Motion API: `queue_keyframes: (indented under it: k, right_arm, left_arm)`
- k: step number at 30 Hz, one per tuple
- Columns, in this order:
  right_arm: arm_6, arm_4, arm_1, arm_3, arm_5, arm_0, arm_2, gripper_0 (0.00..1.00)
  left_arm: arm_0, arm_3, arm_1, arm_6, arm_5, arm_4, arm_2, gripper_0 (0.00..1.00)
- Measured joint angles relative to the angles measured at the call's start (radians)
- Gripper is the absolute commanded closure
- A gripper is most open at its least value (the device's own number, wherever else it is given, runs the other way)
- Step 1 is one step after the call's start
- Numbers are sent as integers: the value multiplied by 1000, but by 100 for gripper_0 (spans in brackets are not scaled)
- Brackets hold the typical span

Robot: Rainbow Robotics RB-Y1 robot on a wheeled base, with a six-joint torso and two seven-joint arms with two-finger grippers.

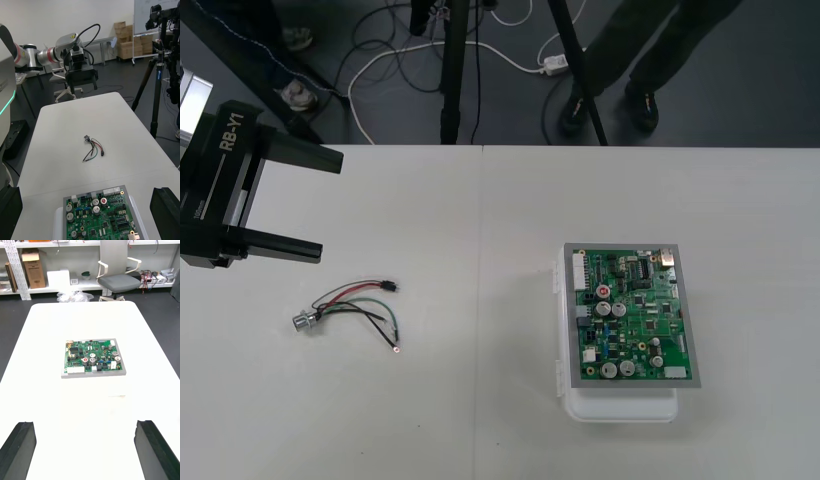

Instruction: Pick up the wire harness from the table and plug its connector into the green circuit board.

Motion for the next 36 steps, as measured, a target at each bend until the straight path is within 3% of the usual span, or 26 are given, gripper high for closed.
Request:
queue_keyframes:
  k: [36]
  right_arm:
    - [0,0,0,0,0,0,0,0]
  left_arm:
    - [0,0,0,0,0,0,0,23]
